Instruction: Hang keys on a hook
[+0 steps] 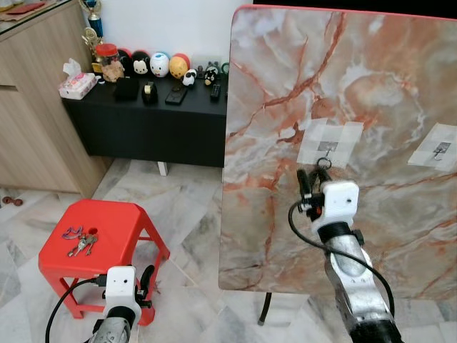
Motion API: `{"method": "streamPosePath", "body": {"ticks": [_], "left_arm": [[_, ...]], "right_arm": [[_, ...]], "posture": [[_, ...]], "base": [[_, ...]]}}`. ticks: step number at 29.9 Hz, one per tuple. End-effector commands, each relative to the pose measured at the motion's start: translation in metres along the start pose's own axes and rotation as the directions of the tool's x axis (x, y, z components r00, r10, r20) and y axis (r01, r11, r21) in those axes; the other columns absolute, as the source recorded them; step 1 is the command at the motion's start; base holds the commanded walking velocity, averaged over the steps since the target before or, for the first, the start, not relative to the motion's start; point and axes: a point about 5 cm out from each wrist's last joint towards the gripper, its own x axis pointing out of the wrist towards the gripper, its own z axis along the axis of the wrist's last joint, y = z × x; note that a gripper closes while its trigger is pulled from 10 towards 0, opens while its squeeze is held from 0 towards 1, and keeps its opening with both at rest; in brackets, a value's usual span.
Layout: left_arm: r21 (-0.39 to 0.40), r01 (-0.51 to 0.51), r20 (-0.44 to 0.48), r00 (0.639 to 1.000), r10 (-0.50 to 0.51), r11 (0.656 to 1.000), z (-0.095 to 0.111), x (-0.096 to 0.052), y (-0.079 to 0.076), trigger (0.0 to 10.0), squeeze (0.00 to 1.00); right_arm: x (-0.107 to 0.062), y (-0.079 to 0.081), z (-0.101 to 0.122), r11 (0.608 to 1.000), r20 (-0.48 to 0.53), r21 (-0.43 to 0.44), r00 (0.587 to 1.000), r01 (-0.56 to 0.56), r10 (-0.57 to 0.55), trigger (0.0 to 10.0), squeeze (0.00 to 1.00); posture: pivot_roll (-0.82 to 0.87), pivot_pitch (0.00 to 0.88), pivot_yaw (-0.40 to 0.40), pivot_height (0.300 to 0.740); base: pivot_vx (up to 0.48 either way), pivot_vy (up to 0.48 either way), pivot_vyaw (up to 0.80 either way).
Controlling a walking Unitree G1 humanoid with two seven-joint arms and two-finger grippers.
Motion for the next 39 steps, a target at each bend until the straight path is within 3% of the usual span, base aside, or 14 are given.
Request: {"method": "streamPosePath", "body": {"ticks": [1, 10, 11, 12, 16, 19, 22, 24, 25, 27, 29, 33, 34, 39], "left_arm": [[0.008, 0.011, -0.042, 0.999, -0.011, 1.000, -0.009, -0.004, -0.003, 10.0, 0.00], [0.007, 0.011, -0.045, 0.999, -0.010, 1.000, -0.009, -0.004, -0.003, 10.0, 0.00], [0.010, 0.008, -0.056, 0.998, -0.007, 1.000, -0.011, -0.005, -0.002, 10.0, 0.00], [0.012, 0.004, -0.071, 0.997, -0.003, 1.000, -0.014, -0.006, 0.000, 10.0, 0.00], [0.013, 0.015, -0.116, 0.993, -0.014, 1.000, -0.019, -0.006, 0.000, 10.0, 0.00], [0.020, 0.021, -0.150, 0.988, -0.018, 1.000, -0.024, -0.007, 0.000, 10.0, 0.00], [0.019, 0.020, -0.162, 0.987, -0.016, 1.000, -0.026, -0.008, 0.001, 10.0, 0.00], [0.015, 0.019, -0.182, 0.983, -0.016, 1.000, -0.029, -0.009, 0.001, 10.0, 0.00], [0.012, 0.032, -0.235, 0.972, -0.029, 0.999, -0.036, -0.011, -0.001, 10.0, 0.00], [0.013, 0.044, -0.283, 0.958, -0.038, 0.999, -0.043, -0.014, -0.003, 10.0, 0.00], [0.012, 0.044, -0.295, 0.955, -0.039, 0.999, -0.045, -0.014, -0.003, 10.0, 0.00], [-0.001, 0.007, -0.409, 0.913, -0.007, 1.000, -0.059, -0.021, 0.000, 10.0, 0.00], [-0.002, 0.005, -0.433, 0.901, -0.006, 1.000, -0.062, -0.023, 0.000, 10.0, 0.00], [-0.017, -0.001, -0.470, 0.883, -0.007, 1.000, -0.065, -0.023, -0.003, 10.0, 0.00]], "right_arm": [[-0.007, -0.004, -0.013, 1.000, -0.060, -0.023, 0.998, -0.004, 0.003, 10.0, 0.00], [-0.011, -0.005, -0.020, 1.000, -0.090, -0.026, 0.996, -0.005, 0.003, 10.0, 0.00], [-0.027, -0.011, -0.056, 0.994, -0.262, 0.065, 0.963, 0.085, -0.065, 10.0, 0.00], [-0.064, -0.015, -0.107, 0.953, -0.520, 0.170, 0.844, 0.253, -0.132, 10.0, 0.00], [-0.108, -0.011, -0.145, 0.895, -0.731, 0.218, 0.672, 0.390, -0.115, 10.0, 0.00], [-0.132, -0.008, -0.159, 0.884, -0.807, 0.189, 0.581, 0.428, -0.109, 10.0, 0.00], [-0.141, -0.006, -0.163, 0.885, -0.828, 0.184, 0.553, 0.428, -0.095, 10.0, 0.00], [-0.152, -0.003, -0.168, 0.897, -0.854, 0.154, 0.513, 0.415, -0.091, 10.0, 0.00], [-0.161, 0.002, -0.171, 0.904, -0.873, 0.151, 0.482, 0.401, -0.068, 10.0, 0.00], [-0.165, 0.006, -0.173, 0.909, -0.883, 0.159, 0.468, 0.385, -0.044, 10.0, 0.00], [-0.166, 0.007, -0.173, 0.909, -0.885, 0.162, 0.464, 0.383, -0.038, 10.0, 0.00], [-0.168, 0.013, -0.176, 0.908, -0.904, 0.179, 0.427, 0.378, 0.001, 10.0, 0.00], [-0.168, 0.015, -0.177, 0.924, -0.910, 0.169, 0.414, 0.344, 0.012, 10.0, 0.00], [-0.168, 0.015, -0.177, 0.939, -0.918, 0.153, 0.395, 0.309, 0.019, 10.0, 0.00]], "posture": [[0.13, 0.034, -0.065, 0.740], [0.13, 0.034, -0.065, 0.740], [0.14, 0.027, -0.067, 0.740], [0.14, 0.028, -0.063, 0.740], [0.13, 0.021, -0.058, 0.740], [0.14, 0.019, -0.054, 0.740], [0.14, 0.015, -0.052, 0.740], [0.13, 0.012, -0.051, 0.740], [0.15, 0.007, -0.046, 0.740], [0.15, 0.002, -0.044, 0.740], [0.15, 0.000, -0.043, 0.740], [0.14, 0.000, -0.035, 0.740], [0.14, 0.000, -0.034, 0.740], [0.14, 0.000, -0.035, 0.740]], "base": [[0.000, 0.000, 0.00], [0.000, 0.000, 0.00], [0.000, 0.000, 0.00], [0.000, 0.000, 0.00], [0.000, 0.000, 0.00], [0.000, 0.000, 0.00], [0.000, 0.000, 0.00], [0.000, 0.000, 0.00], [0.000, 0.000, 0.00], [0.000, 0.000, 0.00], [0.000, 0.000, 0.00], [0.000, 0.000, 0.00], [0.000, 0.000, 0.00], [0.000, 0.000, 0.00]]}}
